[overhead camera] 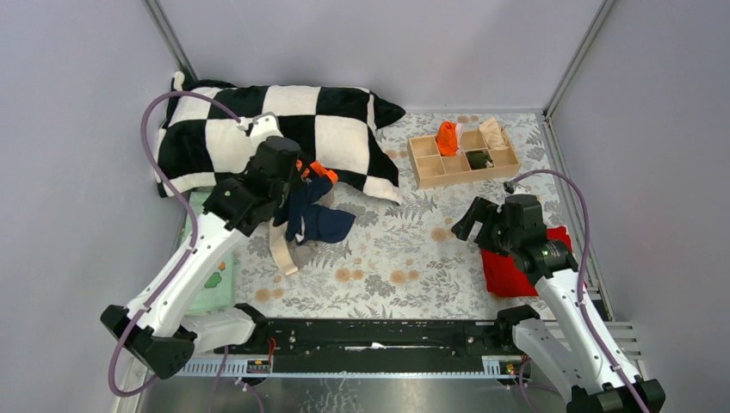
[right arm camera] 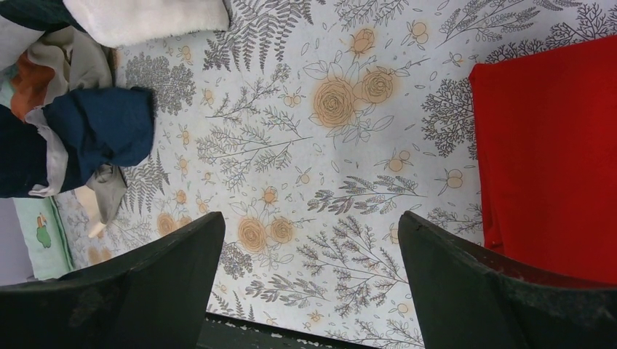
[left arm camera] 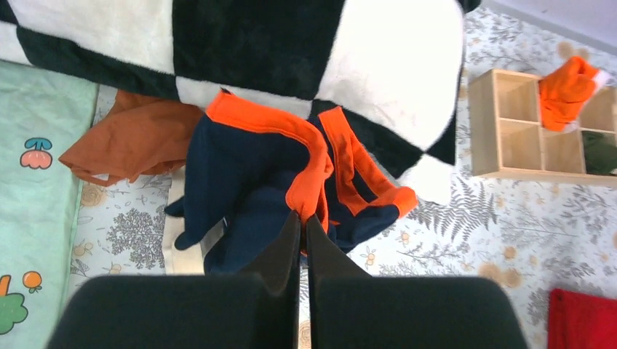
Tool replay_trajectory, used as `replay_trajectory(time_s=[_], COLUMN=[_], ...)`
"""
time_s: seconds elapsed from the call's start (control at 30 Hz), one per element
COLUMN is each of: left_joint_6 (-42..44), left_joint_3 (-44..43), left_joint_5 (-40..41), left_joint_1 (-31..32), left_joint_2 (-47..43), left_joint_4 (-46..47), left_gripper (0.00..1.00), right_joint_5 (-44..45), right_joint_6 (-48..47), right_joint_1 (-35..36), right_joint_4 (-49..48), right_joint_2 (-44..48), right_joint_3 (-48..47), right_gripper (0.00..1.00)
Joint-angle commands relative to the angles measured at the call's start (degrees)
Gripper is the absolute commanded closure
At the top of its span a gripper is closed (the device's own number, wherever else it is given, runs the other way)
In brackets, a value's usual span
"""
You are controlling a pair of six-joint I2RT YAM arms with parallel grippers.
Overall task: Roll the underwear
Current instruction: Pick up the underwear from the center of the board, then place the underwear at the corner of the board.
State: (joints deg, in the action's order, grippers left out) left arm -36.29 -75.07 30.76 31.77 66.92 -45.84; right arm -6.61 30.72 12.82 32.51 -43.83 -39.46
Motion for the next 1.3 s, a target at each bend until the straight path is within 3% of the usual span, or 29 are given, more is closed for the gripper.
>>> replay_trajectory(time_s=[0.0, 0.2, 0.4, 0.5, 0.67, 0.83, 0.9, 1.0, 1.1, 1.27], left_joint_6=[3.5, 6.65, 2.09, 1.28, 0.3, -0.44, -4.36, -9.16, -11.83, -9.18], left_joint_3=[-5.0, -13.35, -22.99, -26.87, -18.83, 3.66, 12.95, 23.5, 27.54, 25.62], left_joint_5=[-4.14, -21.42, -14.56, -11.63, -3.04, -2.47, -1.25, -1.48, -1.93, -2.31], left_joint_1=[-0.22, 2.05, 26.09, 32.4, 32.55, 32.48, 31.64, 27.5, 23.55, 20.51], left_joint_2=[-1.77, -1.3, 6.86, 10.29, 6.3, 0.68, -0.8, -2.55, -4.63, -7.59], left_joint_4=[-5.85, -4.78, -4.65, -4.65, -2.8, 4.31, 5.62, 7.77, 7.99, 7.79], left_gripper=[1.0, 1.0, 1.0, 1.0, 1.0, 1.0, 0.8, 0.34, 0.24, 0.16], right_joint_5=[0.79, 2.21, 1.89, 2.88, 5.16, 4.72, 3.94, 2.62, 1.36, -1.92], right_joint_6=[-0.37, -0.78, -1.0, -1.27, -1.81, -2.15, -2.08, -1.85, -1.92, -3.21], right_joint_1=[0.32, 0.36, 0.36, 0.36, 0.36, 0.32, 0.32, 0.36, 0.36, 0.34], right_joint_4=[0.2, 0.4, -0.09, 0.36, 2.05, 2.34, 2.01, 1.22, 0.68, 1.08], right_joint_2=[1.23, 2.98, 4.26, 4.94, 5.46, 4.76, 4.3, 3.84, 2.98, 1.11], right_joint_3=[-2.5, -3.24, -3.57, -4.26, -5.33, -5.16, -4.95, -4.38, -4.18, -4.01], right_gripper=[0.04, 0.03, 0.03, 0.02, 0.02, 0.02, 0.02, 0.02, 0.02, 0.02])
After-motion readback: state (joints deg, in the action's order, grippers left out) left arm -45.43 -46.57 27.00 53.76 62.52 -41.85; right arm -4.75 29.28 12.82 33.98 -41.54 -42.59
